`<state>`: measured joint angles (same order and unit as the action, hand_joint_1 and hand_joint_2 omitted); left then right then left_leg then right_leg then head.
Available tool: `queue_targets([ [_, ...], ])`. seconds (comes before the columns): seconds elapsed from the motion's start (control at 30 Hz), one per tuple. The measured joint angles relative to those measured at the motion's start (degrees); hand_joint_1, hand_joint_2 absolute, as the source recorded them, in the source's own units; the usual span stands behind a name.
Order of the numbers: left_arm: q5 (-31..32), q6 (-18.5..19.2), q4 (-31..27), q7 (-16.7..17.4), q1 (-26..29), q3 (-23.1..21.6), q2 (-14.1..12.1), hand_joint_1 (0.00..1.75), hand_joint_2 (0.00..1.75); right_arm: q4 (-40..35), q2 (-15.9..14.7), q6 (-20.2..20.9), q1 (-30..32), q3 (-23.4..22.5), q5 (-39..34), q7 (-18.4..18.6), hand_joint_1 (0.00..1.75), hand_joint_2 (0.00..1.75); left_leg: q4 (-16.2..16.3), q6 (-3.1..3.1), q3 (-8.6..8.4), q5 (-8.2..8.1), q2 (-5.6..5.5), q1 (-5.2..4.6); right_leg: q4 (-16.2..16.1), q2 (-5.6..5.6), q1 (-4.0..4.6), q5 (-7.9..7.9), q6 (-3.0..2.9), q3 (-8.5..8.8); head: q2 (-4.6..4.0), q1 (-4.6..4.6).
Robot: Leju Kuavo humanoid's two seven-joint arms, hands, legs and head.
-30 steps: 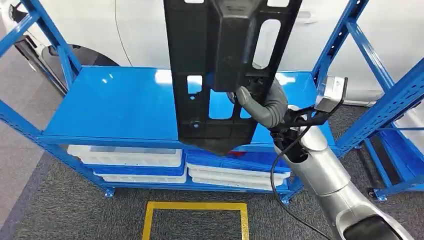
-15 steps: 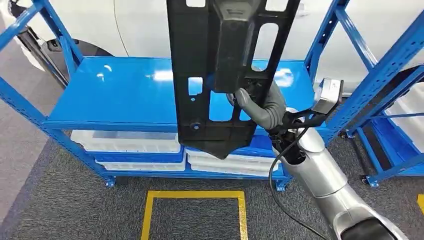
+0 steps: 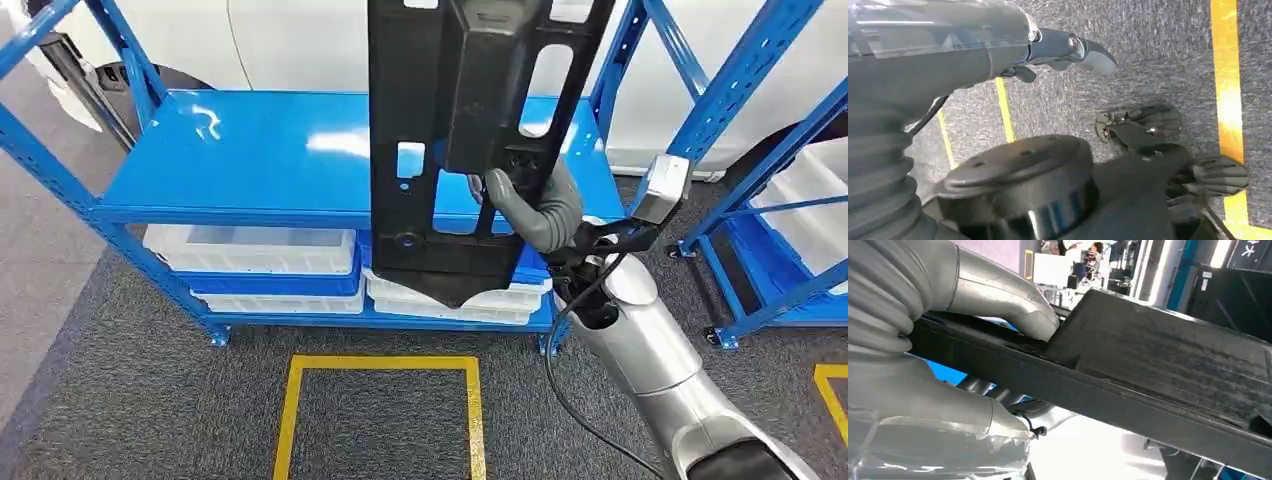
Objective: Take the parts from the cabinet and place them on the table.
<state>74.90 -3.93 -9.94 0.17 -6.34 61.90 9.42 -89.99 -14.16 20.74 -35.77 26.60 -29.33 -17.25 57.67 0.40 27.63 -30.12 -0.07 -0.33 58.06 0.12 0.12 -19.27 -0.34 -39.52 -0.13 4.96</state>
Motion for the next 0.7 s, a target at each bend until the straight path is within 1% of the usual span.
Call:
queue_targets([
  [0.03, 0.0, 0.0, 0.0, 0.0, 0.0, 0.0, 0.0, 0.00, 1.75, 0.0, 0.0, 0.0, 0.0, 0.0, 0.0, 0.0, 1.75, 1.75, -0.5, 0.24, 0.05, 0.16, 0.01, -0.18, -0.1, -0.01, -0.25, 0.50, 0.28, -0.07, 0.00, 0.02],
  [0.07, 0.0, 0.1, 0.0, 0.0, 0.0, 0.0, 0.0, 0.00, 1.75, 0.0, 0.0, 0.0, 0.0, -0.1, 0.1, 0.0, 1.75, 1.75, -0.4, 0.67, 0.38, 0.77, 0.04, -0.36, -0.5, 0.02, -0.34, 1.25, 0.63, -0.10, 0.00, -0.02],
  [0.1, 0.0, 0.1, 0.0, 0.0, 0.1, 0.0, 0.1, 0.00, 1.75, 0.1, 0.0, 0.0, 0.0, -0.2, 0.3, 0.0, 1.75, 1.75, -1.3, 1.08, 0.70, 1.88, 0.29, 0.25, -0.4, 0.24, -0.16, 1.54, 1.04, -0.53, 0.00, 0.00],
  [0.13, 0.0, 0.1, 0.0, 0.0, 0.0, 0.0, 0.1, 0.00, 1.75, 0.2, 0.0, 0.0, 0.0, -0.4, 0.4, 0.0, 1.75, 1.75, -1.3, 1.59, 1.36, 2.79, 0.73, 0.18, 0.8, 0.31, -0.32, -1.24, 1.18, -1.34, 0.00, 0.00],
  [0.17, 0.0, 0.0, 0.0, 0.1, -0.1, 0.0, 0.0, 0.00, 1.75, 0.2, 0.0, 0.0, 0.0, -0.6, 0.4, 0.0, 1.75, 1.75, -1.3, 1.97, 2.21, 3.53, 0.79, 0.19, 3.3, 0.24, -0.40, -4.89, 1.29, -2.22, 0.00, 0.00],
  [0.2, 0.0, 0.1, 0.0, 0.1, -0.2, 0.0, 0.0, 0.00, 1.75, 0.2, 0.1, 0.0, 0.0, -0.6, 0.4, 0.0, 1.75, 1.75, -1.3, 1.92, 3.17, 4.28, 0.80, 0.15, 7.5, 0.20, -0.53, -8.85, 1.50, -3.11, 0.00, 0.00],
  [0.23, 0.0, 0.1, 0.0, 0.2, -0.1, 0.0, 0.0, 0.00, 1.75, 0.3, 0.2, 0.0, 0.0, -0.7, 0.4, 0.0, 1.75, 1.75, -1.2, 1.92, 4.07, 5.04, 0.84, 0.10, 11.9, 0.20, -0.64, -11.76, 1.70, -3.82, 0.00, 0.00],
  [0.27, 0.0, 0.2, 0.0, 0.2, -0.1, 0.0, 0.0, 0.00, 1.75, 0.4, 0.3, 0.0, 0.0, -0.8, 0.5, 0.0, 1.75, 1.75, -1.1, 1.82, 5.19, 5.80, 0.87, 0.11, 16.1, 0.20, -0.71, -12.73, 1.86, -4.35, 0.00, 0.00],
  [0.3, 0.0, 0.3, 0.0, 0.3, 0.0, 0.0, 0.0, 0.00, 1.75, 0.5, 0.3, 0.0, 0.1, -0.9, 0.5, 0.0, 1.75, 1.75, -1.0, 1.75, 6.15, 6.39, 0.90, 0.13, 18.1, 0.19, -0.84, -11.77, 1.98, -4.16, 0.00, 0.00],
  [0.33, 0.0, 0.3, 0.0, 0.3, 0.1, 0.0, 0.0, 0.00, 1.75, 0.5, 0.3, 0.0, 0.2, -1.0, 0.5, 0.1, 1.75, 1.75, -0.8, 1.60, 7.18, 7.05, 0.93, 0.18, 17.8, 0.18, -0.99, -9.54, 2.08, -2.87, -0.02, 0.00],
  [0.37, 0.0, 0.3, 0.0, 0.3, 0.0, 0.0, 0.1, 0.00, 1.75, 0.5, 0.3, 0.1, 0.2, -1.0, 0.5, 0.1, 1.75, 1.75, -0.6, 1.43, 8.16, 7.63, 0.93, 0.26, 15.5, 0.15, -1.07, -7.44, 2.14, -0.56, 0.00, 0.00],
  [0.4, 0.2, 0.3, 0.0, 0.3, 0.0, 0.0, 0.1, 0.00, 1.75, 0.5, 0.3, 0.3, 0.2, -1.2, 0.7, 0.2, 1.75, 1.75, -0.3, 1.16, 9.15, 8.20, 0.92, 0.36, 10.7, 0.04, -1.13, -6.30, 2.20, 3.23, 0.00, 0.00],
  [0.43, 0.3, 0.4, 0.0, 0.3, -0.1, 0.0, 0.0, 0.00, 1.75, 0.5, 0.3, 0.3, 0.2, -1.4, 0.8, 0.2, 1.75, 1.75, 0.1, 0.85, 9.68, 8.61, 0.90, 0.37, 5.2, -0.16, -1.23, -7.60, 2.12, 7.45, 0.00, 0.00],
  [0.47, 0.4, 0.4, 0.0, 0.3, -0.2, 0.0, 0.1, 0.00, 1.75, 0.4, 0.3, 0.3, 0.2, -1.6, 0.8, 0.2, 1.75, 1.75, 0.3, 0.53, 10.18, 8.92, 0.83, 0.14, 0.2, -0.12, -0.74, -10.02, 1.93, 10.48, 0.00, 0.00],
  [0.5, 0.5, 0.5, 0.0, 0.5, -0.1, 0.0, 0.1, 0.00, 1.75, 0.3, 0.3, 0.3, 0.4, -1.8, 0.7, 0.2, 1.75, 1.75, 0.0, 0.19, 10.03, 9.56, 0.85, 0.25, 0.0, 0.09, -0.57, -10.17, 1.08, 10.54, 0.00, 0.00],
  [0.53, 0.5, 0.5, 0.0, 0.6, -0.1, 0.0, 0.1, 0.00, 1.75, 0.3, 0.3, 0.4, 0.5, -2.1, 0.7, 0.2, 1.75, 1.75, -0.1, -0.13, 9.94, 9.97, 0.84, 0.40, 0.0, 0.15, -0.40, -9.60, 0.87, 10.14, 0.00, 0.00],
  [0.57, 0.5, 0.5, 0.0, 0.6, -0.1, 0.0, 0.1, 0.00, 1.75, 0.3, 0.3, 0.7, 0.6, -2.3, 0.7, 0.2, 1.75, 1.75, -0.3, -0.52, 10.09, 10.55, 0.84, 0.51, -0.1, 0.18, -0.24, -9.49, 0.66, 10.04, 0.00, 0.00],
  [0.6, 0.5, 0.5, 0.0, 0.7, -0.1, 0.0, 0.1, 0.00, 1.75, 0.3, 0.3, 1.0, 0.8, -2.5, 0.7, 0.2, 1.75, 1.75, -0.6, -0.91, 10.33, 10.96, 0.69, 0.28, -0.9, 0.06, -0.60, -8.58, -0.12, 9.74, 0.00, 0.00],
  [0.63, 0.6, 0.5, 0.0, 0.7, -0.2, 0.0, 0.0, 0.00, 1.75, 0.3, 0.2, 1.1, 0.7, -2.5, 0.7, 0.2, 1.75, 1.75, 0.2, -1.07, 10.82, 9.21, 0.47, 0.56, -1.0, -0.20, -0.76, -7.89, -0.54, 9.39, 0.00, 0.00],
  [0.67, 0.6, 0.5, 0.0, 0.7, -0.2, 0.0, 0.0, 0.00, 1.75, 0.3, 0.0, 1.2, 0.8, -2.6, 0.7, 0.3, 1.75, 1.75, 3.0, -1.19, 11.72, 5.66, 0.42, 0.52, -1.1, -0.21, -0.78, -7.32, -1.09, 8.72, -0.02, 0.00],
  [0.7, 0.6, 0.5, 0.0, 0.6, -0.3, 0.0, 0.0, 0.00, 1.75, 0.3, -0.2, 1.2, 0.9, -2.6, 0.7, 0.3, 1.75, 1.75, 6.9, -1.37, 12.52, 2.31, 0.40, 0.57, -1.1, -0.22, -0.71, -6.79, -1.26, 8.18, -0.02, 0.00],
])
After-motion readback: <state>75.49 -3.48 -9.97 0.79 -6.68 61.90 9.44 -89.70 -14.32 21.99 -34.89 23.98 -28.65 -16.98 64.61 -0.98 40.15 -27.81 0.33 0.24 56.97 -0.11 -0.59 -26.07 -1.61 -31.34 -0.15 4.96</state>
